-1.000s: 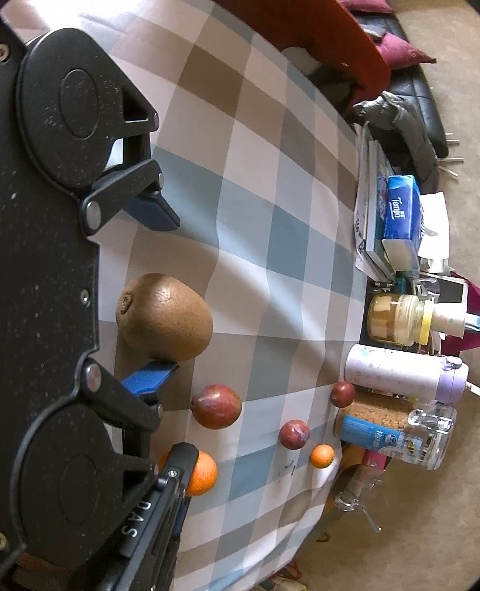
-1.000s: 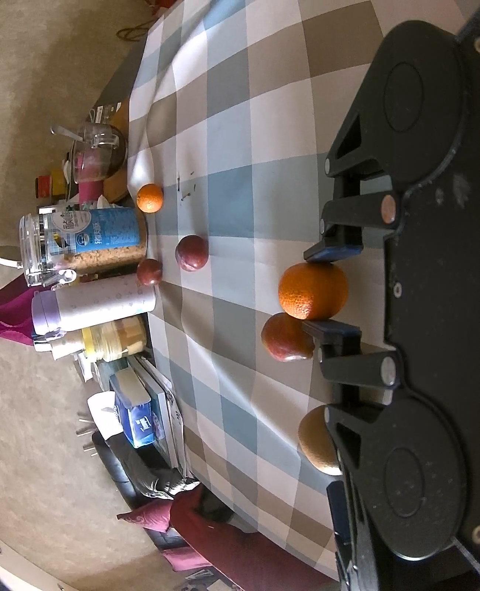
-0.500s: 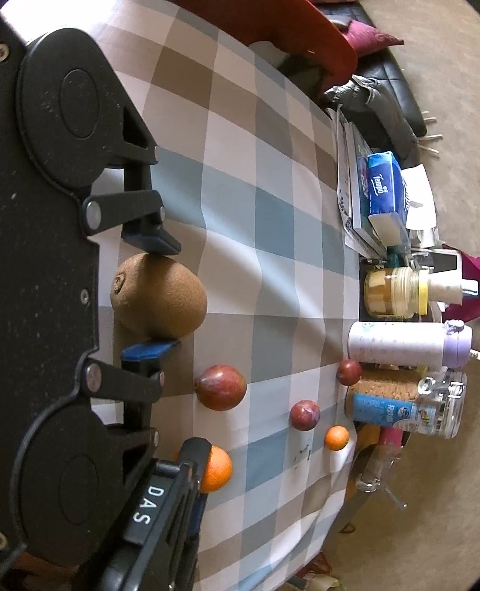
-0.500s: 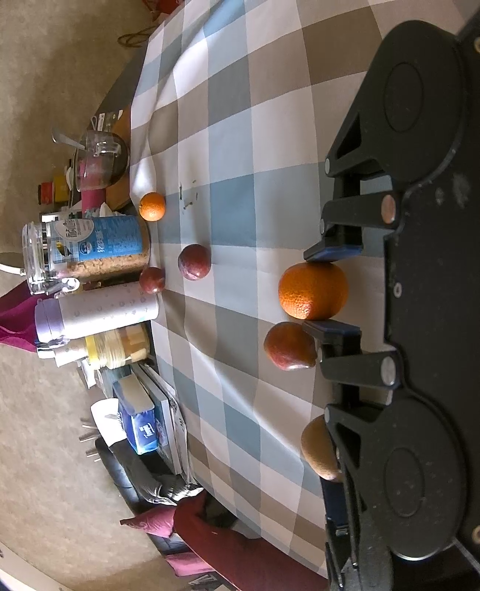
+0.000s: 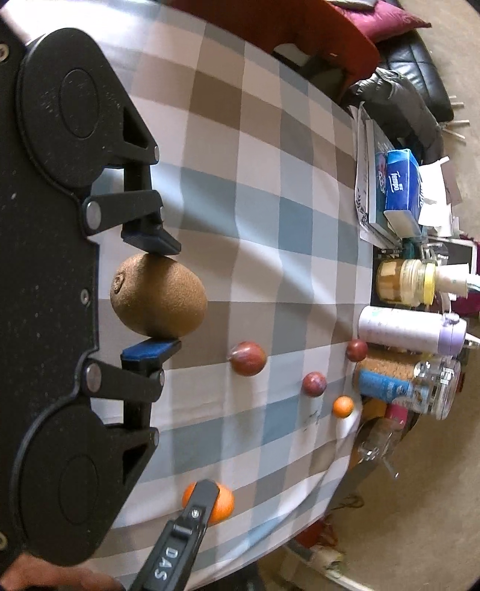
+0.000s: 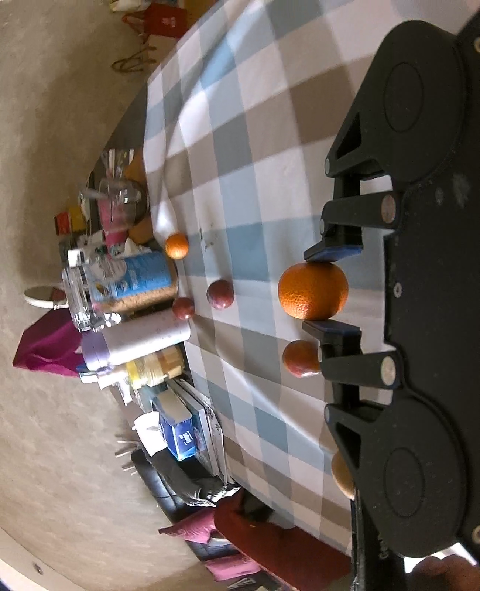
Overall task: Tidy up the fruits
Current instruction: 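Carry the kiwi and mandarin in both tools over the gold tray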
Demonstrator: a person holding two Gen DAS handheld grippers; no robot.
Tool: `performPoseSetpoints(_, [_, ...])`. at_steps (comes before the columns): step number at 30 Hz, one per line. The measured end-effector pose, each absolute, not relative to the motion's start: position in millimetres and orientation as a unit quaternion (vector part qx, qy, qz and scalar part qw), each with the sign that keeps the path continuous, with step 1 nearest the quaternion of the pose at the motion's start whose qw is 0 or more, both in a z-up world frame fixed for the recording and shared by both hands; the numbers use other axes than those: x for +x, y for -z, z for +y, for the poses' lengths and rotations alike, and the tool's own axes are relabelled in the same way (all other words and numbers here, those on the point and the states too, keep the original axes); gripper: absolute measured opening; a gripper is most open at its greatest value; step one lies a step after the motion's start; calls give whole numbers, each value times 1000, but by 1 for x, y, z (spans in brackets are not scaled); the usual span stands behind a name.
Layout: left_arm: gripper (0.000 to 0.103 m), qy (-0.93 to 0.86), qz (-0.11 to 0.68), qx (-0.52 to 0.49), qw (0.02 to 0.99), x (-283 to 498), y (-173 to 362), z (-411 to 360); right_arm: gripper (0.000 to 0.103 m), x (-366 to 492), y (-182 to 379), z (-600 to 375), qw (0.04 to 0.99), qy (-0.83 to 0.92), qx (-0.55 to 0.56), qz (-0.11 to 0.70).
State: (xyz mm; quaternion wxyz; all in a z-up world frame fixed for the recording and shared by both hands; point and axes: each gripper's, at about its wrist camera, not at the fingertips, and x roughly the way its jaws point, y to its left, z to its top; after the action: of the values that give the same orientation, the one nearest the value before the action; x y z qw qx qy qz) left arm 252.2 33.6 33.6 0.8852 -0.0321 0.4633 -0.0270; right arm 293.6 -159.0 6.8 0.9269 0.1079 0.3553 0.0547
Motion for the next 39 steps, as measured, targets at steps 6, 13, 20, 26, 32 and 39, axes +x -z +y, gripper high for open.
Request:
performPoseSetpoints(6, [55, 65, 493, -28, 867, 228, -49, 23, 34, 252, -31, -175, 915, -56, 111, 383])
performPoseSetpoints(13, [55, 138, 521, -10, 843, 203, -64, -7, 34, 218, -44, -182, 894, -73, 95, 432])
performPoseSetpoints(20, [55, 150, 532, 17, 833, 187, -63, -36, 34, 192, -49, -185, 881, -91, 68, 459])
performPoseSetpoints(26, [55, 135, 545, 39, 826, 176, -52, -42, 34, 173, -43, -189, 873, -92, 62, 474])
performPoseSetpoints(32, [55, 124, 561, 55, 817, 170, -40, -44, 34, 161, -37, -188, 865, -100, 56, 489])
performPoseSetpoints(39, [55, 120, 558, 78, 818, 170, -36, -47, 35, 158, -37, -183, 860, -112, 47, 495])
